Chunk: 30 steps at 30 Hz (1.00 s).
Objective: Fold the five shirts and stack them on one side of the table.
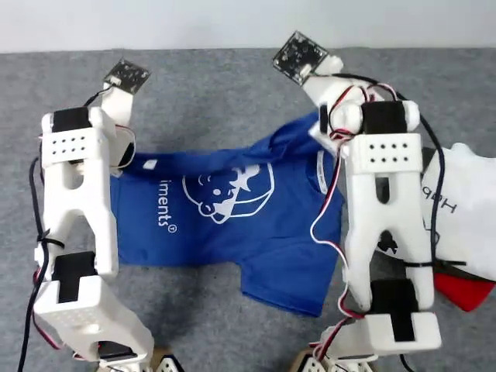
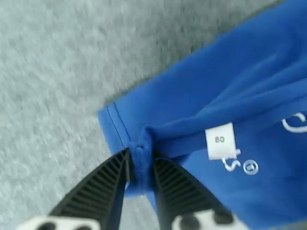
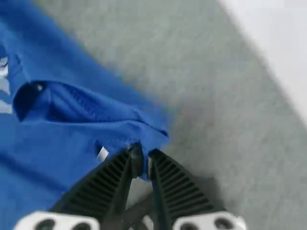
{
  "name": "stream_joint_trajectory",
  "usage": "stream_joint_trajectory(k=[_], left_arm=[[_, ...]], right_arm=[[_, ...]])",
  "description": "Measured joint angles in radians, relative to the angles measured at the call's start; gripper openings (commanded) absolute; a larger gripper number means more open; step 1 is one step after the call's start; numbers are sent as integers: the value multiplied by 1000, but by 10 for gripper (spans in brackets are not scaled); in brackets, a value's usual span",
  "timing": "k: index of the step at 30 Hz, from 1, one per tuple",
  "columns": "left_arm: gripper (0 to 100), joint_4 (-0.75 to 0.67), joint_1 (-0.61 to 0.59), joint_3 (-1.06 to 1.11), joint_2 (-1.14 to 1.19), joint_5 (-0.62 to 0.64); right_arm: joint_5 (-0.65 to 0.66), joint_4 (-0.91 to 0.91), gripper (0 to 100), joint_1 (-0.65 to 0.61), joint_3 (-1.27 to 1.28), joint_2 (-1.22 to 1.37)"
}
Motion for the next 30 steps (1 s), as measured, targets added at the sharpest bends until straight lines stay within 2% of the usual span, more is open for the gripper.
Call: stream_joint_trajectory(k=[5,10,16,30], left_arm=[[5,80,-9,0,0,-63],[5,160,-9,0,0,-74],[5,239,-9,0,0,-117],[5,249,-9,0,2,-120]], right_arm=[[-2,210,12,-21,0,-54],[-8,358,11,-43,-2,-95],[-68,362,13,-46,120,-187],[-117,362,12,-74,624,-457]])
